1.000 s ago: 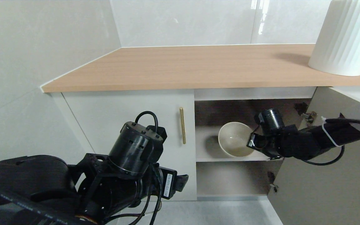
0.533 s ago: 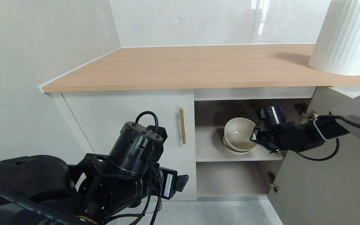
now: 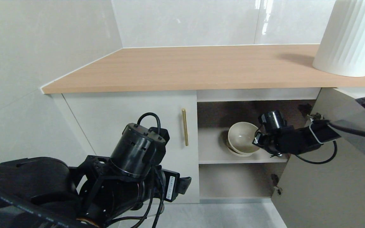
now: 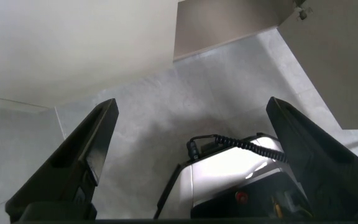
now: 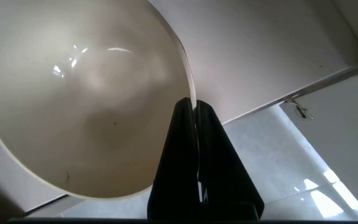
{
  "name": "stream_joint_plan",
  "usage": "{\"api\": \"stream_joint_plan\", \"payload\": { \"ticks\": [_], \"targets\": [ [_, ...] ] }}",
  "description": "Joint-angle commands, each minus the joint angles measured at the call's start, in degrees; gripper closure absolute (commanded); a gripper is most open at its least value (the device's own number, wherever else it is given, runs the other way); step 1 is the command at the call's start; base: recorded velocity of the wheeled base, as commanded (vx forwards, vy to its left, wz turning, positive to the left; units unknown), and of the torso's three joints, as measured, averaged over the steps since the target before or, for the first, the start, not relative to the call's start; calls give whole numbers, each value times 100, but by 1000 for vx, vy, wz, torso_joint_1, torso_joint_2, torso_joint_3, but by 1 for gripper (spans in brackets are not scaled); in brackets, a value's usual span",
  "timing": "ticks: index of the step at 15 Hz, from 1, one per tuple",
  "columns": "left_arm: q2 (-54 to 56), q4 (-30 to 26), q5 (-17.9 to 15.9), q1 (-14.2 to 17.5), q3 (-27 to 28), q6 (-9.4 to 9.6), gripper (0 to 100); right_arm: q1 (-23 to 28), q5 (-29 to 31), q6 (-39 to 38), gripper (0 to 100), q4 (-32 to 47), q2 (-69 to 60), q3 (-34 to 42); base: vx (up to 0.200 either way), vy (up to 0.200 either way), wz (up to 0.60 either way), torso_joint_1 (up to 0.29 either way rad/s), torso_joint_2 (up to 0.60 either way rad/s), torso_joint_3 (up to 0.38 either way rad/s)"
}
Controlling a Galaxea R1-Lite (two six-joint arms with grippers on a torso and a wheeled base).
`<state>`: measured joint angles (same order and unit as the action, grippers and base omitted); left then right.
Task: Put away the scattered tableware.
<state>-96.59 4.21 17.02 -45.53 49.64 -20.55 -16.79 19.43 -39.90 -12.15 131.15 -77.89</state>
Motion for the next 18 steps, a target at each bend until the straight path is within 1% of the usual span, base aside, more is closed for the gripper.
{"api": "stream_joint_plan", "payload": {
  "ticks": [1, 18],
  "targets": [
    [-1, 1, 3, 0, 2, -1, 0, 0, -1, 0, 100, 3, 104, -42, 0, 0, 0, 0, 0, 0],
    [-9, 1, 3, 0, 2, -1, 0, -35, -18, 9, 100, 3, 280, -209, 0, 0, 0, 0, 0, 0]
  ]
}}
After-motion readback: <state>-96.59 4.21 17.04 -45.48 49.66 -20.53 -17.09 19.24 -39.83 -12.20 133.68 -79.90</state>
